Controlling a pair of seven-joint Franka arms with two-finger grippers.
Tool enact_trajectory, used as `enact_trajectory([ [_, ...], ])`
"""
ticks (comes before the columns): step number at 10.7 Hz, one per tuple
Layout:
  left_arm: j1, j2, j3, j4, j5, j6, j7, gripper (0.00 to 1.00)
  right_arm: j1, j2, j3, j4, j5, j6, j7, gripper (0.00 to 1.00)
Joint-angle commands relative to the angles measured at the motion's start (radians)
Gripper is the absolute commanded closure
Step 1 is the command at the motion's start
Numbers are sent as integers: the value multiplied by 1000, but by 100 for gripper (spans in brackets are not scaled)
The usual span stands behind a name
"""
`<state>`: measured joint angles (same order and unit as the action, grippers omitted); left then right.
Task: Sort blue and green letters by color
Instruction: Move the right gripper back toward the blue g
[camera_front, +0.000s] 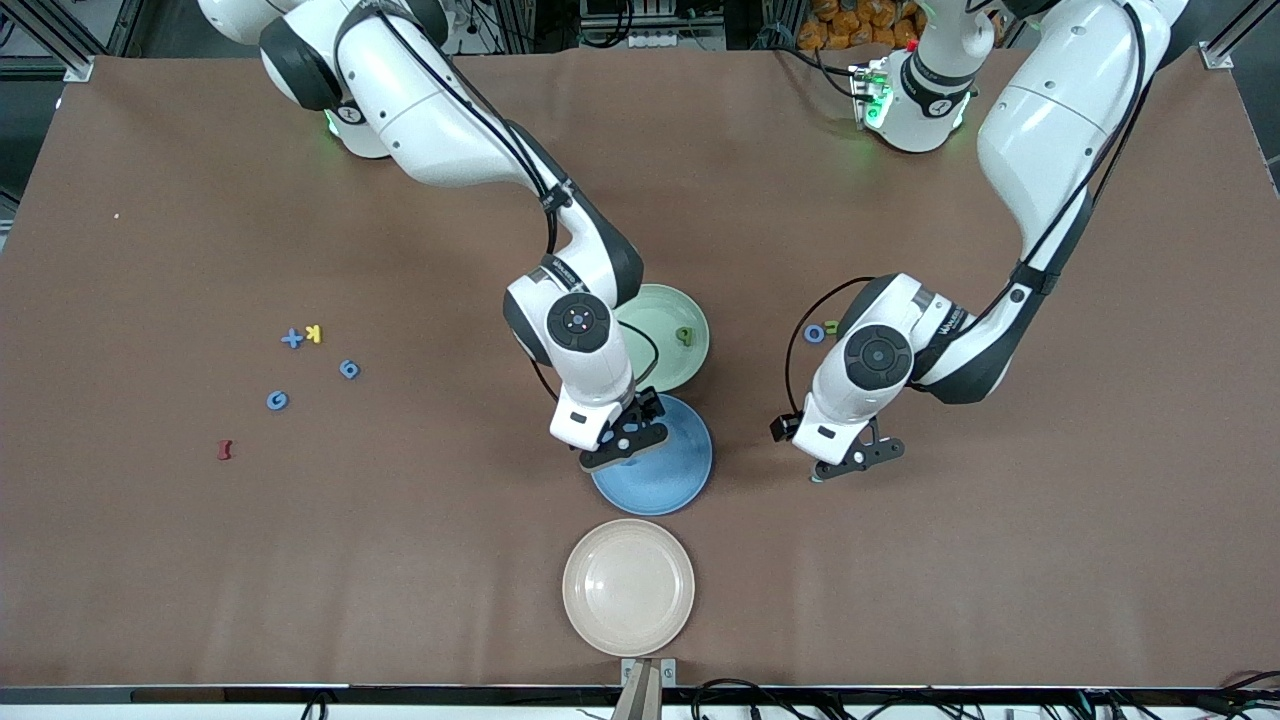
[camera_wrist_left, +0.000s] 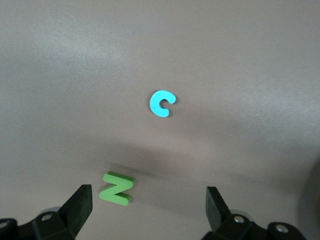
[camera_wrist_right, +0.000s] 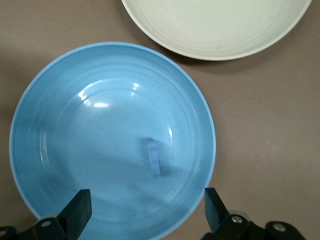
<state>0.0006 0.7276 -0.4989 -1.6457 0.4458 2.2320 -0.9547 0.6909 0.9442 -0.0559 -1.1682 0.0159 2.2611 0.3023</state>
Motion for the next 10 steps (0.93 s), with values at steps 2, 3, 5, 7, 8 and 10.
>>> enact_trajectory([
  [2,13,-27,-15,-40,-12,-5,21,0,-11,-125,4,-48,-37,-213,-130,0],
  [3,13,-28,-13,-45,-13,-5,21,0,-22,-148,2,-54,-39,-254,-184,0],
  [5,13,-28,-15,-46,-13,-5,17,0,-72,-203,1,-118,-39,-261,-312,0],
  [7,13,-28,-15,-45,-13,-5,13,0,-119,-269,1,-229,-40,-182,-460,0],
  [8,13,-28,-18,-45,-13,-5,10,0,-154,-327,1,-334,-39,-93,-501,0],
  [10,12,-28,-20,-45,-18,-5,7,0,-244,-419,2,-502,-28,9,-683,0],
])
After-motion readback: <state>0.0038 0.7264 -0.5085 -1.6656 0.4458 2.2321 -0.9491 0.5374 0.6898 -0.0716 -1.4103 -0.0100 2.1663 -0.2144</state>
